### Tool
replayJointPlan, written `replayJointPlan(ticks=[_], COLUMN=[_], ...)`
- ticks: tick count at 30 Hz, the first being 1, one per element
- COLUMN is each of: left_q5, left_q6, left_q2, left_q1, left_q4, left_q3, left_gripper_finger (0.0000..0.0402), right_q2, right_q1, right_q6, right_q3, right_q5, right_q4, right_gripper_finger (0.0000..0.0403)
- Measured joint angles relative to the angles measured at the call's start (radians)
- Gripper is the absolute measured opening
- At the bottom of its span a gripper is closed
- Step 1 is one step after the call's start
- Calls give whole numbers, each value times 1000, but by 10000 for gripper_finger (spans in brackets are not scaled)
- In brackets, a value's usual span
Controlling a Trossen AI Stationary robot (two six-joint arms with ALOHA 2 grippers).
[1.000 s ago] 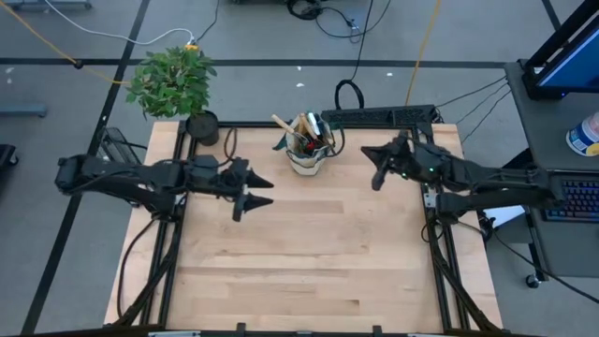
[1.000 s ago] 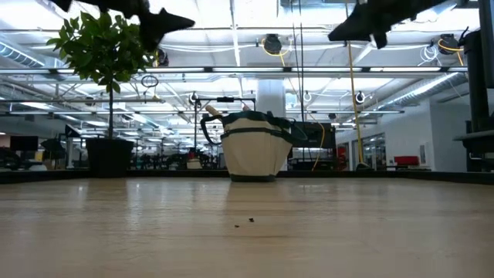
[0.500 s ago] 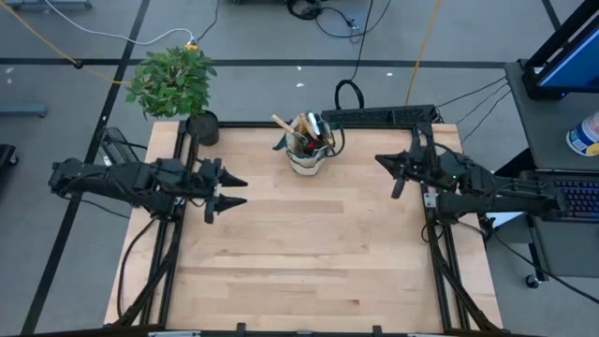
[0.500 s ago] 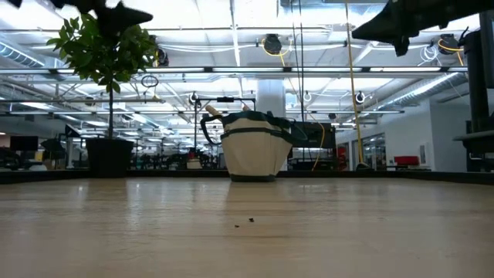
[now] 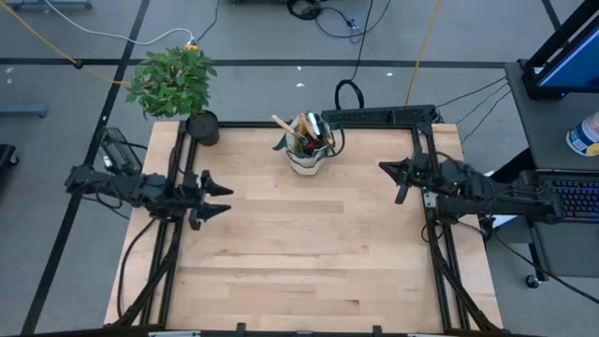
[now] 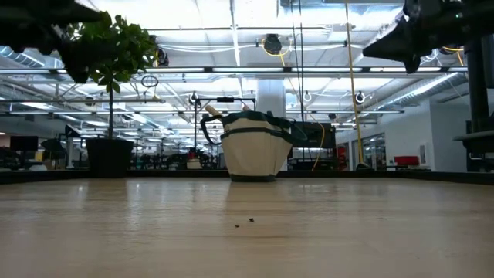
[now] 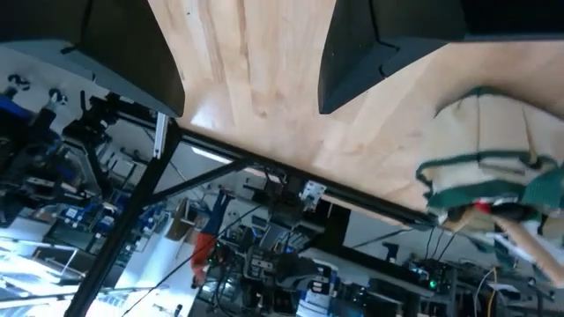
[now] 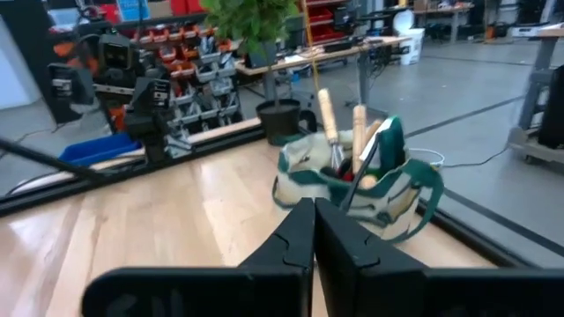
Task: Pick & Place Garden tools in Gardening bag
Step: Return to Home Position
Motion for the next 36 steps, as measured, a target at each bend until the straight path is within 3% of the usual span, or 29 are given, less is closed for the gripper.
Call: replayJointPlan(ticks=[13,25,36], left_q5=[-107,-93,-111], left_q6=[-41,15,39], left_q2=[-168,-166,-165], left_q1=[-53,-54,-54], left_q4=[10,12,10], left_q3=[-182,-184,-184], left_gripper_finger=[269,269,269], right_q2=[-75,-200,-231], right_q1=[0,0,-2], right_q6=[72,132,141], right_q3=[-120,-255,-315], right_q5=[-41,-40,-8], right_q4=[-2,0,16], right_gripper_finger=[0,0,0])
